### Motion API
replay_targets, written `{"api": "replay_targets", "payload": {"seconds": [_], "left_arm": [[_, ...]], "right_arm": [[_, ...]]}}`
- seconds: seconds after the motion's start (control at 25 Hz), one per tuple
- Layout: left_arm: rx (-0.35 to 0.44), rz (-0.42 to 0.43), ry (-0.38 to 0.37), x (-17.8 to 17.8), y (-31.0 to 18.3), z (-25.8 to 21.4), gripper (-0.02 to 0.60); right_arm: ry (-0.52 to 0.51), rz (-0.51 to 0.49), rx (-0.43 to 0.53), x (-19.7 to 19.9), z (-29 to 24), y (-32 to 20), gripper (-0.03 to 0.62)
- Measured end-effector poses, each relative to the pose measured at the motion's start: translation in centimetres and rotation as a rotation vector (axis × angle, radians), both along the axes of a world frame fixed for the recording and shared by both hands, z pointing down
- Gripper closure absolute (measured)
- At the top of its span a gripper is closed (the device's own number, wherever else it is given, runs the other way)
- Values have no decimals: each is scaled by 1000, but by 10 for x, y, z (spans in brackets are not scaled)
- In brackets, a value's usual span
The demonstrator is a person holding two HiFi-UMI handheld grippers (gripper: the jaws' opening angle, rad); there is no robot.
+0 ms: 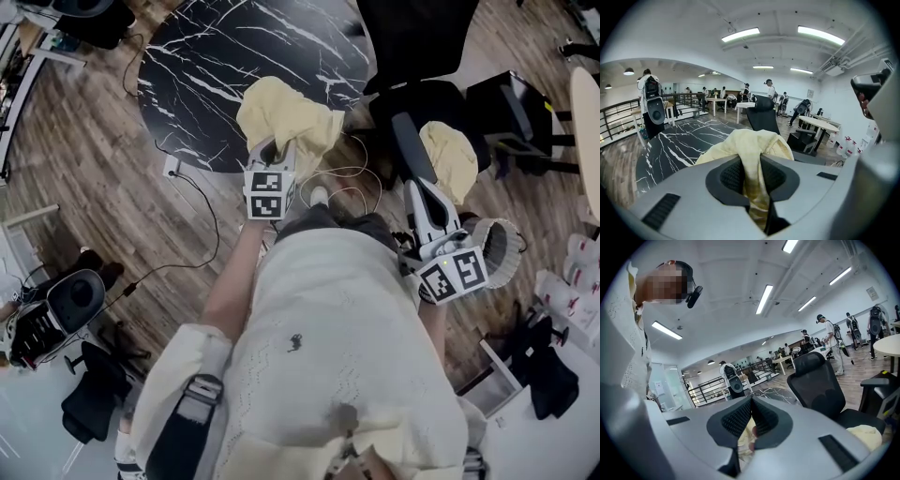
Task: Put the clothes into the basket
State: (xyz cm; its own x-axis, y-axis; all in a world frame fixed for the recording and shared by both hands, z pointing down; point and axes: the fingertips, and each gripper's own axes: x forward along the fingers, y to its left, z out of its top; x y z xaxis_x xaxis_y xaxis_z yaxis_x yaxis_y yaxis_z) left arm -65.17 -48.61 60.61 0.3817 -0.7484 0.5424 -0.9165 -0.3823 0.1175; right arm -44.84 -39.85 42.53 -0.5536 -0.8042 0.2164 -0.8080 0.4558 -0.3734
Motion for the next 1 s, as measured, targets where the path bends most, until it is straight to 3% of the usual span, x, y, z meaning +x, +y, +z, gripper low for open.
{"api": "replay_targets", "payload": {"seconds": [0.56,1.0], "left_arm": [[181,-6,89,-8,2,-85,503],[282,81,97,22,1,-130,503]], "right_arm": [[17,-24,9,-12,-2,5,585],[5,50,23,13,-2,16,585]]}}
